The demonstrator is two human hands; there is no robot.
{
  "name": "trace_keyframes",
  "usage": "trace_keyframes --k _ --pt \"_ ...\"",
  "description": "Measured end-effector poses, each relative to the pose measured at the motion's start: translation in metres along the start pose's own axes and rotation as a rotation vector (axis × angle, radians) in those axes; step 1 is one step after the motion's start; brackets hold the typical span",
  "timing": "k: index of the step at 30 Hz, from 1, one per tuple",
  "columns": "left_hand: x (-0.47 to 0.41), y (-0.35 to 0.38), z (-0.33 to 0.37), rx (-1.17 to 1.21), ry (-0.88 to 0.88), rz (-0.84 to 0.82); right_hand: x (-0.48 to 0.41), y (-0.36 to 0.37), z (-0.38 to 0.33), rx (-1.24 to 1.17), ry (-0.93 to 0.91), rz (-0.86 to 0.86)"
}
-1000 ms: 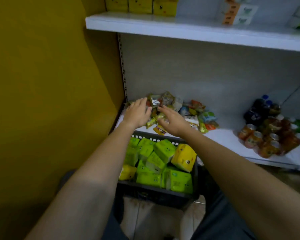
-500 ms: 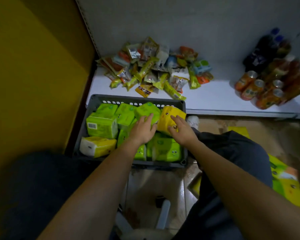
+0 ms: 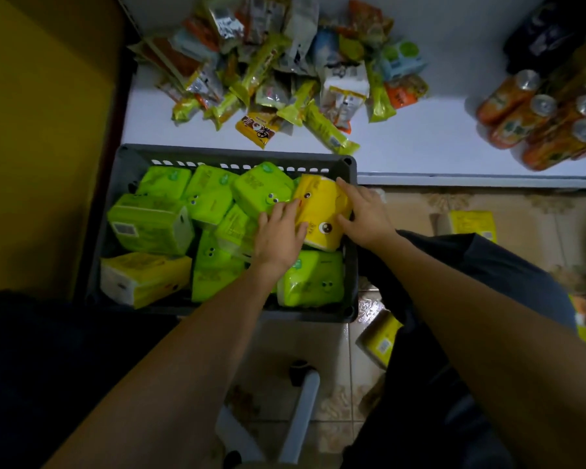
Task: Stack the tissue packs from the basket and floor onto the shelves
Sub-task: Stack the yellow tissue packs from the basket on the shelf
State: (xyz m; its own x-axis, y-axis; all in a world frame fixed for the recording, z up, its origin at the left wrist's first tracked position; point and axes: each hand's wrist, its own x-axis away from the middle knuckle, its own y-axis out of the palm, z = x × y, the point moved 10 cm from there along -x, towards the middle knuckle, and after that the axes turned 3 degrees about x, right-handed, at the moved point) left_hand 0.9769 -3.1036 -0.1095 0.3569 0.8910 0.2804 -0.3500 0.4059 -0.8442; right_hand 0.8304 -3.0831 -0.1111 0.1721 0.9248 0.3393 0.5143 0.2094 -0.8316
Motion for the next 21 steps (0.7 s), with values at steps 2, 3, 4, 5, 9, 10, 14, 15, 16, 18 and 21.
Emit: trace_keyframes --k 2,3,4,5,9,10,14,15,16,18,21 --pt "0.003 -0.004 -0.001 0.053 -0.032 0.04 0.0 -0.002 -0.001 -0.052 0.036 0.052" --pt "0.007 -0.005 -0.006 0.1 -0.085 0.065 0.001 -0.004 -0.001 -0.086 0.067 0.076" --pt "0.013 -0.005 -0.012 0.162 -0.165 0.09 0.002 -0.005 0.0 -0.116 0.098 0.094" --pt "0.02 -0.004 -0.02 0.241 -0.252 0.105 0.003 -0.006 0.0 -0.142 0.125 0.102" --pt "0.031 0.016 -0.024 0.613 -0.375 0.031 0.013 -0.004 -0.009 -0.298 0.189 0.104" --pt "0.03 0.016 -0.022 0.648 -0.365 0.022 0.015 -0.004 -0.012 -0.333 0.202 0.11" --pt "0.036 0.001 -0.023 0.728 -0.374 0.072 0.026 -0.009 -0.02 -0.423 0.253 0.13" --pt "0.04 -0.006 -0.023 0.739 -0.38 0.1 0.031 -0.015 -0.024 -0.423 0.254 0.128" --pt "0.044 -0.015 -0.024 0.767 -0.383 0.131 0.036 -0.02 -0.027 -0.424 0.254 0.123" --pt "0.053 -0.037 -0.024 0.864 -0.386 0.192 0.05 -0.036 -0.038 -0.428 0.247 0.129" --pt "0.069 -0.077 -0.023 1.044 -0.403 0.231 0.072 -0.065 -0.062 -0.443 0.223 0.181"
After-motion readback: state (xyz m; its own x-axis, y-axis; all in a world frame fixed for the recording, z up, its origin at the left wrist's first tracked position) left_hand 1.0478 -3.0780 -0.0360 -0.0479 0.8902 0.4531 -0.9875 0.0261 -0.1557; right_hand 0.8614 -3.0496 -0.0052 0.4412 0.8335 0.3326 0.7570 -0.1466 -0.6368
